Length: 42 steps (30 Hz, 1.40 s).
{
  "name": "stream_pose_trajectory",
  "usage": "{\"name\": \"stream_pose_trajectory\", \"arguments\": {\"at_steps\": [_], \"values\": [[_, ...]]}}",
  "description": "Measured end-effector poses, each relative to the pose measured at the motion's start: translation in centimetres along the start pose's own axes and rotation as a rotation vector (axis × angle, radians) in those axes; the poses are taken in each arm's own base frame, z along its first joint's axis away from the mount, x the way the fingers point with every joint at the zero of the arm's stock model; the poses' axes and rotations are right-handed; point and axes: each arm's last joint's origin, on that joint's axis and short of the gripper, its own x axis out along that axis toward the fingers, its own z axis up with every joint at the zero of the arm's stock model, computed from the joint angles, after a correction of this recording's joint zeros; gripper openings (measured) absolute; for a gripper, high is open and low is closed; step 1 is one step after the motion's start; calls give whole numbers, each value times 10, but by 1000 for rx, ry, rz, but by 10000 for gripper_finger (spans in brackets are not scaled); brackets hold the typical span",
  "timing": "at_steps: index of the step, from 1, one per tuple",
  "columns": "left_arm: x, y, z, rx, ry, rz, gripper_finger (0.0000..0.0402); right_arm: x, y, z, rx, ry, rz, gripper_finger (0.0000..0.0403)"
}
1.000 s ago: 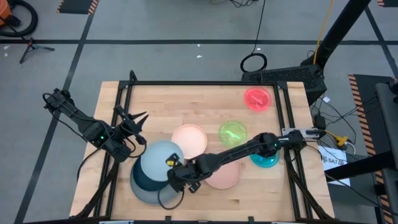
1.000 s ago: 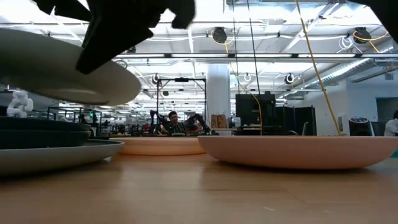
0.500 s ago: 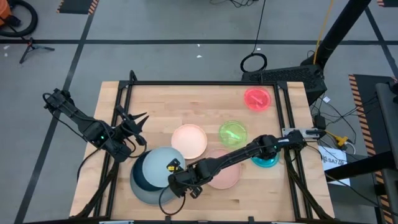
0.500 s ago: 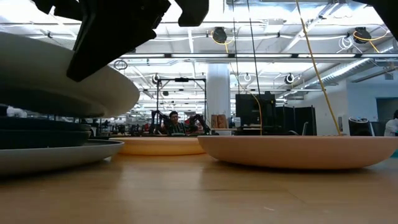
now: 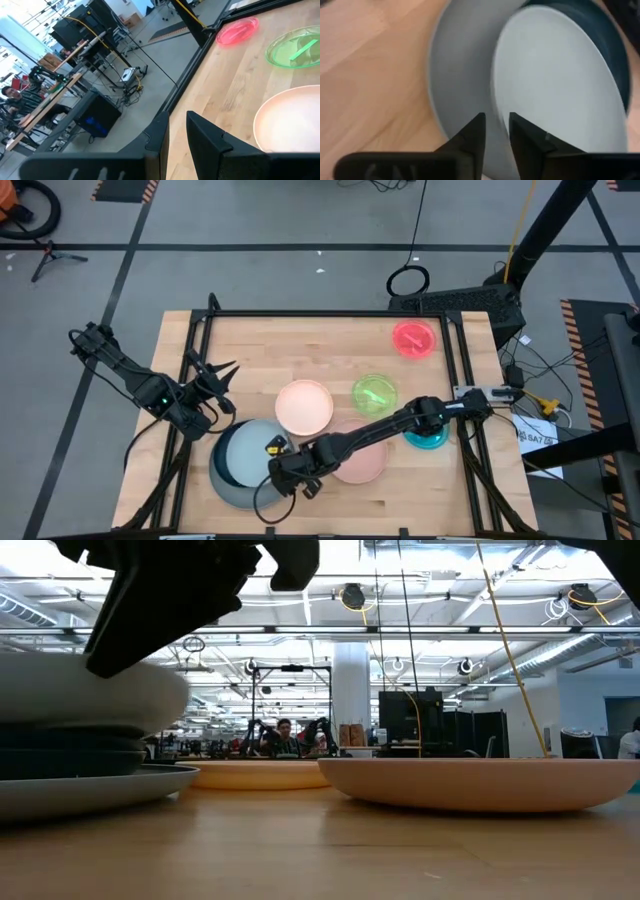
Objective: Stack plastic plates
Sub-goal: Stack the light blue plate on top of the blue plate, then stack the light pink plate on top of the light blue plate
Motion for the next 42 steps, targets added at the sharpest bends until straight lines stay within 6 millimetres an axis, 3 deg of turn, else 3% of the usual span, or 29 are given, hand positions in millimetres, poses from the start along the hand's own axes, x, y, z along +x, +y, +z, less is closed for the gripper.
{"name": "stream_pose_trajectory", "arguments": {"at_steps": [11,18,24,34,37,42], "values": [[0,0,0,-4,0,0,74,-4,-2,-4,-7,89,-97,118],[0,0,0,-12,0,-1,74,-50,-21,-7,110,161,-216,108],[0,0,0,-24,6,-11,74,-89,-43,-30,340,245,-172,96],[0,-1,0,-37,16,-30,74,-128,-60,-60,402,335,-171,63],[0,-1,-1,-43,21,-38,74,-135,-65,-71,418,285,-203,52],[0,-2,-1,-64,35,-61,74,-127,-60,-102,424,135,-232,42]]}}
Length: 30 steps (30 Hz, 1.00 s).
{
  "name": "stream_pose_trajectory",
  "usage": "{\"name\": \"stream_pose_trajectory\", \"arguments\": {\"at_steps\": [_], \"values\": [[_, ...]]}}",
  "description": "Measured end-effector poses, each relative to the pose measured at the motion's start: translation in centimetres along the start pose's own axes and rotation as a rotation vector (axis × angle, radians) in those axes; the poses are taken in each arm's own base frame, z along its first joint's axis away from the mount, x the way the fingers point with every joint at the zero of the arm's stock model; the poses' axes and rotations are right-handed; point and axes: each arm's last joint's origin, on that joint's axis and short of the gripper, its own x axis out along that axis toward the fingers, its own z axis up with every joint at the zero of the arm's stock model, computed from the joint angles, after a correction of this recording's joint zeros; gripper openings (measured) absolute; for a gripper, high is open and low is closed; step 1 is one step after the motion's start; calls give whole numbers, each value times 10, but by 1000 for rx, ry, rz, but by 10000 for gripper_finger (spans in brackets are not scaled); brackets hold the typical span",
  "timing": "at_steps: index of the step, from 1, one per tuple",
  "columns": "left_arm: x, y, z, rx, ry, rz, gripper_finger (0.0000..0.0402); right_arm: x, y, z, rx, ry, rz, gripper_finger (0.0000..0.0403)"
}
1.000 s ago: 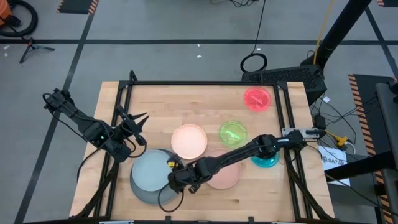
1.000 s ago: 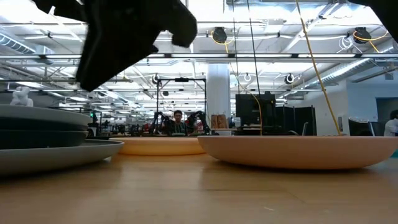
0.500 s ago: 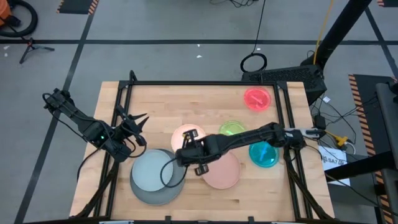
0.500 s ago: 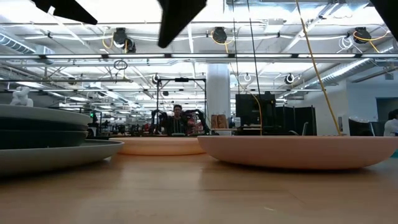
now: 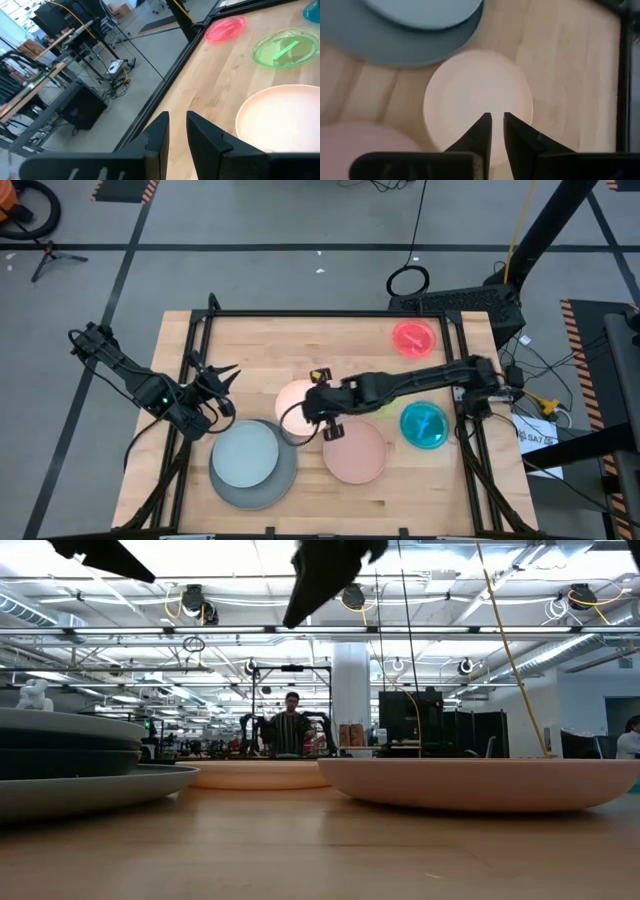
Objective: Stack plastic plates
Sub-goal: Stack the light pink plate on top of the light blue plate
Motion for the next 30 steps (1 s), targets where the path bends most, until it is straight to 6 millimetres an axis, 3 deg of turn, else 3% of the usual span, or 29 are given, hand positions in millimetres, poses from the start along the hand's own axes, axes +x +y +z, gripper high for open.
{"name": "stream_pose_trajectory", "arguments": {"at_steps": [6,11,18,23,30], "values": [[0,0,0,-5,3,-5,74,16,-16,-44,107,-215,-103,39],[0,0,0,-15,3,-5,74,26,-40,-73,341,-369,-185,38],[0,0,0,-21,5,-8,74,45,-58,-112,772,-295,-172,38],[0,0,0,-14,5,-8,74,48,-60,-117,909,-277,-86,53],[0,0,0,-14,5,-8,74,54,-57,-121,1100,-236,-60,115]]}}
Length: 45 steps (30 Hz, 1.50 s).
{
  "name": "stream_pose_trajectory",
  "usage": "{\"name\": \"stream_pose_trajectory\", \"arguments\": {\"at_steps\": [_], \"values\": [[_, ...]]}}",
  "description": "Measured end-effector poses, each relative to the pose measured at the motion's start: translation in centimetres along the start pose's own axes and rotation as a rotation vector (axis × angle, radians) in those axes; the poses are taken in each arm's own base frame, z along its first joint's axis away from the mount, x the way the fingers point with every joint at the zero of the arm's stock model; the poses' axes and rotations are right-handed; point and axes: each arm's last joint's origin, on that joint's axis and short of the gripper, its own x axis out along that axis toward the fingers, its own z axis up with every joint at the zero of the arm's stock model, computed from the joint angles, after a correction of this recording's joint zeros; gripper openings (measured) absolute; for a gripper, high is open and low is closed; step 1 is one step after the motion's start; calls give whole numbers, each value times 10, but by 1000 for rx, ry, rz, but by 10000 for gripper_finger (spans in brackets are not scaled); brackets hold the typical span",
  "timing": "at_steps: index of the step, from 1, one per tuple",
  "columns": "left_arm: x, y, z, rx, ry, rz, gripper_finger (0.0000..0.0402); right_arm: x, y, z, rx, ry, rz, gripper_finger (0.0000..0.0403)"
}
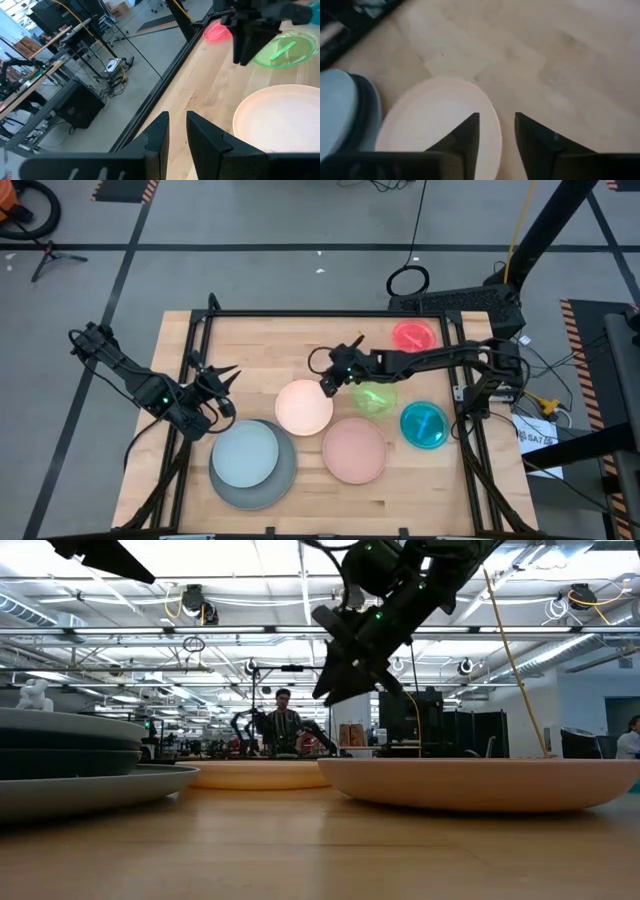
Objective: Stack plastic plates
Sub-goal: Stack the light pink plate on top of the light blue plate
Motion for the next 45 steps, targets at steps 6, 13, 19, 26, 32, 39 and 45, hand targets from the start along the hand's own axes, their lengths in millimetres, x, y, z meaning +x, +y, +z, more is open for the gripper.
{"name": "stream_pose_trajectory", "arguments": {"at_steps": [6,13,19,26,32,39,45], "values": [[0,0,0,8,0,0,74,16,12,-17,30,21,21,139],[0,0,0,12,0,0,74,31,31,-10,42,-2,57,134],[0,0,0,12,0,0,74,33,40,2,45,92,-62,133],[0,0,0,13,0,0,74,36,32,-7,131,236,-234,132],[0,0,0,13,0,0,74,50,30,-18,147,270,-253,132],[0,0,0,14,1,0,74,64,27,-27,148,298,-261,132],[0,0,0,14,2,-3,74,70,25,-32,151,308,-271,132]]}}
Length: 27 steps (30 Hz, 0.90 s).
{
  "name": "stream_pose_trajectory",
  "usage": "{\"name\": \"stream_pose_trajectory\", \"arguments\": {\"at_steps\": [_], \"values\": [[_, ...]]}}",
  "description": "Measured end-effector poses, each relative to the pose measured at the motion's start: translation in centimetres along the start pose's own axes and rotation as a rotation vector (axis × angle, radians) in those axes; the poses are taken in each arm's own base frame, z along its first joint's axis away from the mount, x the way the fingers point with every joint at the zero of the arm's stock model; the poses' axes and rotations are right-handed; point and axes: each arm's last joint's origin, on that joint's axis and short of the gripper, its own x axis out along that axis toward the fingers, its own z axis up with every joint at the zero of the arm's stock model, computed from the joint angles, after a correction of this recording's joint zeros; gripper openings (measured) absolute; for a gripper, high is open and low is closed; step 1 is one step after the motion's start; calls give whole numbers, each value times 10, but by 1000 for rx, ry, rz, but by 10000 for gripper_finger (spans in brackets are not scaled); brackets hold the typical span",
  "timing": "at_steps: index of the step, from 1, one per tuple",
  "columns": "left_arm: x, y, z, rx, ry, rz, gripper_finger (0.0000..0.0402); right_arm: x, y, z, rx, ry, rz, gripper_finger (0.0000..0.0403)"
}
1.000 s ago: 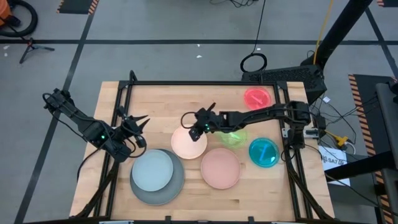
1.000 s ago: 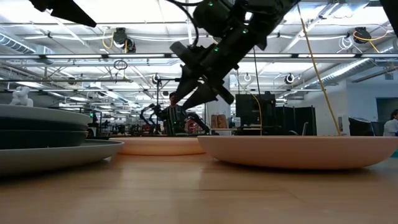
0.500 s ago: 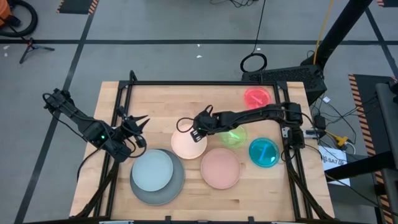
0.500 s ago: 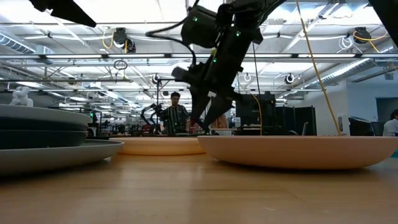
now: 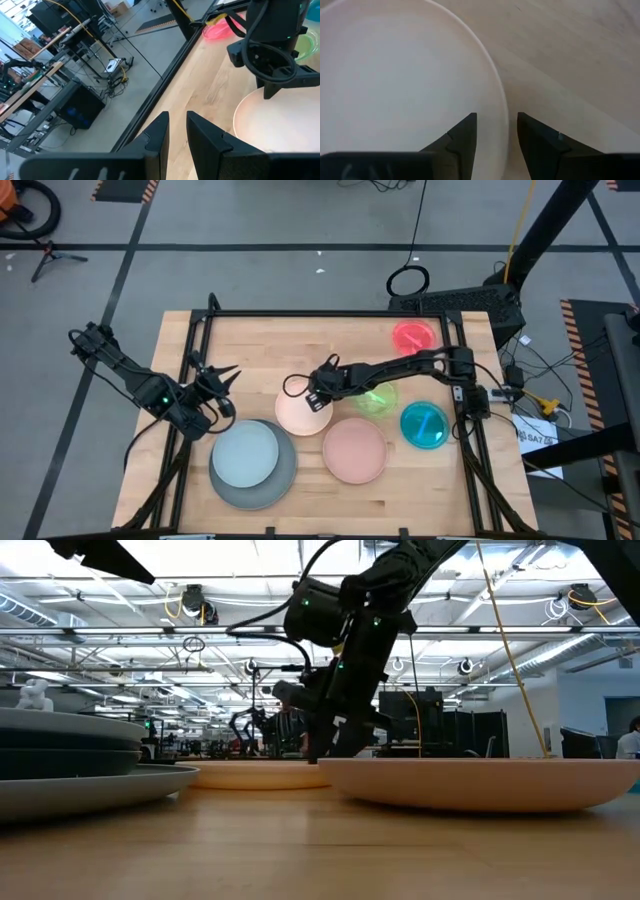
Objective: Stack plastic plates
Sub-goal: Stack the light pink plate on top of the light blue plate
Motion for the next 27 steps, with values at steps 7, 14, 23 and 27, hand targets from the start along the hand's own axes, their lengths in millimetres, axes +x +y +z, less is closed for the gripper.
{"name": "stream_pose_trajectory", "arguments": {"at_steps": [7,14,23,27], "values": [[0,0,0,4,1,0,74,6,1,0,6,-10,12,132],[0,0,0,3,1,0,74,6,2,0,11,-12,12,108],[0,0,0,4,1,0,74,6,1,0,-11,-12,10,70],[0,0,0,3,1,0,74,6,1,0,-13,-12,11,85]]}}
